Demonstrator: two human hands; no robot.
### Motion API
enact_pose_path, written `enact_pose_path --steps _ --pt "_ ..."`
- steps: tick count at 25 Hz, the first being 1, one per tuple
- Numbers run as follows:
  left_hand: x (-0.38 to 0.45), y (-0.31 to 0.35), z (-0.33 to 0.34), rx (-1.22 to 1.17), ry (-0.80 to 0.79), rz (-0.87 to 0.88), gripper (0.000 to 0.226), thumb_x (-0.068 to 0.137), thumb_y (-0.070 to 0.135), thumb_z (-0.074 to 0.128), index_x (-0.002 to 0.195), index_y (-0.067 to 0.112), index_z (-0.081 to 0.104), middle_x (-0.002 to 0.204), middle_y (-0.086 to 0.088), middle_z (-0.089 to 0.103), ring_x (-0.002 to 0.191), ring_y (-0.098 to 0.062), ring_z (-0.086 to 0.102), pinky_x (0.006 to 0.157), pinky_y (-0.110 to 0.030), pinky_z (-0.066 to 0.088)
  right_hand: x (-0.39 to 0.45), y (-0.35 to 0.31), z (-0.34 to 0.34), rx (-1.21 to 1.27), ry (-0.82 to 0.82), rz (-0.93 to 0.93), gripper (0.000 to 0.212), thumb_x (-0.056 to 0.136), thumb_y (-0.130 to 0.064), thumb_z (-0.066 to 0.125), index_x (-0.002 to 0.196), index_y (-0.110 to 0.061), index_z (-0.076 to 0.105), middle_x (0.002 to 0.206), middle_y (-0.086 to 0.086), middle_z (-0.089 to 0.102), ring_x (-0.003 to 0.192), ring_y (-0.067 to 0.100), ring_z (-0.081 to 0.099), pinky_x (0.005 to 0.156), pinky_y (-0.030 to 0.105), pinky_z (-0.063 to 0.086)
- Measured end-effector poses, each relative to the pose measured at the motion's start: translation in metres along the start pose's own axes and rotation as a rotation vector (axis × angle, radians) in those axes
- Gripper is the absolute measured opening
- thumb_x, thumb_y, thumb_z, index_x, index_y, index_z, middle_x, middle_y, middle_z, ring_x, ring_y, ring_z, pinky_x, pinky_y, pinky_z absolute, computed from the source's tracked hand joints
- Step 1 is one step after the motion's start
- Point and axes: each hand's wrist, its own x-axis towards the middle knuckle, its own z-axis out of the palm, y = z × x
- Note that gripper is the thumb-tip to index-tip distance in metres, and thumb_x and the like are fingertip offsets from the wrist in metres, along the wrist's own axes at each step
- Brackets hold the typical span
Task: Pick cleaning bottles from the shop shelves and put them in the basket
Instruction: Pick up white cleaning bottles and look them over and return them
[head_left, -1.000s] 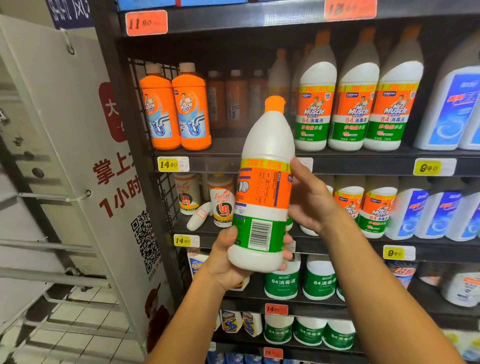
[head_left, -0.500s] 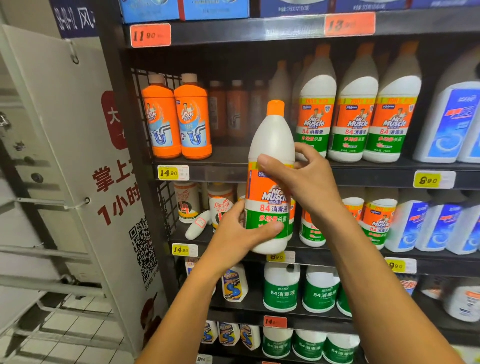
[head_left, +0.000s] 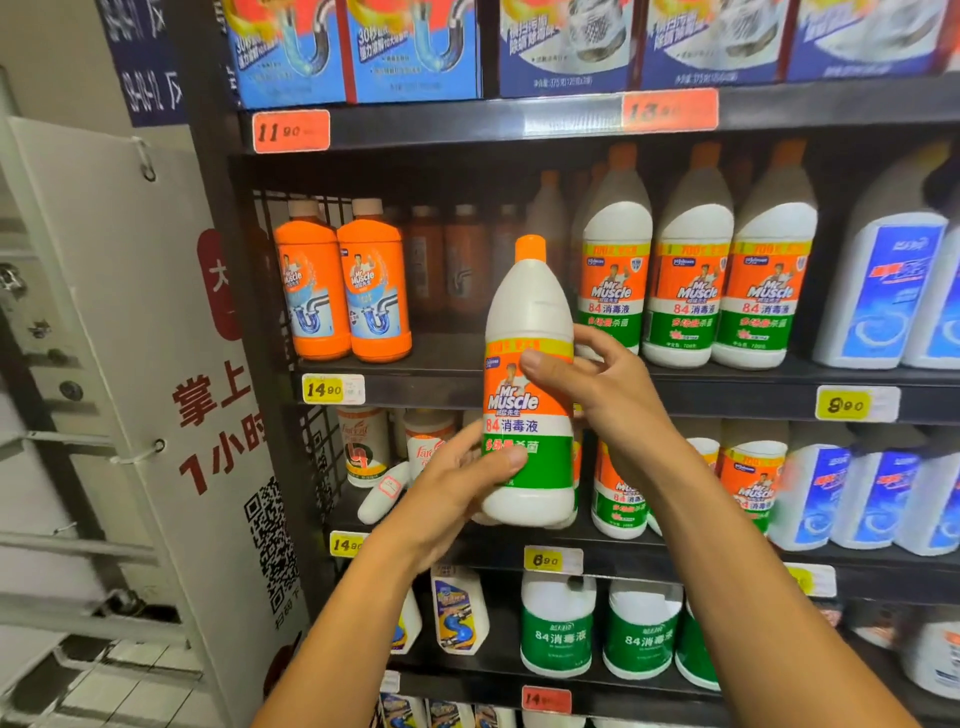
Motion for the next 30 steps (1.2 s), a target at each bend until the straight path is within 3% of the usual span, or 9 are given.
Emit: enact_pose_path --steps 4,8,11,13,15,18,22,27,30 --pt "0.017 0.015 0.008 0.124 0.111 0.058 0.048 0.074 0.03 0.082 0.118 0.016 0.067 0.113 -0.007 0.074 0.105 -0.023 0.071 0.081 -0.028 0.057 0.018 -0.007 -0.009 0.001 -0.047 0.053 0.041 0.081 -0.032 0.076 0.119 -0.021 0.065 0.091 -0.004 0.078 0.081 0.012 0.075 0.059 0.017 0.055" --pt "0.038 0.035 0.011 0.118 0.075 0.0 0.039 0.079 0.024 0.077 0.116 0.012 0.068 0.111 -0.012 0.074 0.1 -0.026 0.072 0.076 -0.03 0.058 0.047 -0.014 -0.012 -0.07 -0.019 0.021 0.023 0.083 -0.031 0.078 0.102 -0.024 0.068 0.082 -0.01 0.078 0.073 0.008 0.075 0.054 0.015 0.053" --pt "0.059 0.054 0.009 0.194 0.104 -0.011 0.047 0.073 0.036 0.08 0.113 0.014 0.07 0.106 -0.012 0.075 0.096 -0.027 0.073 0.073 -0.033 0.059 0.075 -0.014 -0.01 -0.147 0.061 0.041 0.037 0.08 -0.044 0.077 0.106 -0.023 0.063 0.092 -0.005 0.077 0.076 0.01 0.075 0.058 0.023 0.057" --pt "0.075 0.064 0.008 0.274 0.184 -0.028 0.062 0.058 0.045 0.086 0.11 0.016 0.07 0.1 -0.009 0.077 0.092 -0.026 0.074 0.077 -0.039 0.06 0.092 -0.015 -0.009 -0.227 0.097 0.09 0.038 0.083 -0.05 0.071 0.107 -0.024 0.056 0.1 -0.002 0.072 0.077 0.01 0.074 0.061 0.027 0.059" --pt "0.093 0.065 0.006 0.377 0.303 -0.002 0.072 0.045 0.05 0.088 0.107 0.02 0.068 0.096 -0.003 0.077 0.089 -0.022 0.075 0.085 -0.048 0.059 0.107 -0.017 -0.008 -0.335 0.089 0.096 0.031 0.086 -0.051 0.066 0.101 -0.026 0.054 0.099 -0.003 0.071 0.073 0.007 0.073 0.061 0.027 0.059" --pt "0.119 0.061 -0.005 0.545 0.402 0.071 0.07 0.04 0.057 0.084 0.101 0.029 0.064 0.093 0.004 0.075 0.086 -0.016 0.073 0.084 -0.048 0.059 0.126 -0.021 -0.003 -0.529 0.109 0.039 0.046 0.076 -0.059 0.073 0.105 -0.026 0.057 0.096 -0.006 0.071 0.079 0.011 0.073 0.072 0.035 0.061" --pt "0.154 0.065 -0.021 0.569 0.346 0.116 0.07 0.04 0.056 0.082 0.101 0.032 0.056 0.095 0.009 0.072 0.086 -0.01 0.071 0.083 -0.042 0.06 0.146 -0.033 0.003 -0.709 0.236 -0.013 0.056 0.072 -0.06 0.075 0.109 -0.022 0.059 0.103 0.0 0.071 0.09 0.021 0.07 0.083 0.047 0.059" --pt "0.183 0.051 -0.035 0.526 0.184 0.193 0.051 0.059 0.019 0.09 0.093 0.03 0.054 0.082 0.014 0.073 0.073 0.006 0.069 0.061 -0.013 0.052 0.147 -0.029 0.009 -0.964 0.357 -0.037 0.061 0.07 -0.057 0.079 0.109 -0.017 0.054 0.107 0.004 0.068 0.092 0.023 0.067 0.081 0.045 0.058" --pt "0.194 0.037 -0.038 0.5 0.163 0.198 0.065 0.057 0.021 0.092 0.106 0.028 0.05 0.1 0.007 0.07 0.087 -0.002 0.069 0.075 -0.023 0.056 0.144 -0.022 0.009 -0.991 0.374 -0.092 0.063 0.068 -0.054 0.083 0.109 -0.02 0.052 0.107 0.002 0.067 0.09 0.021 0.066 0.077 0.04 0.059"
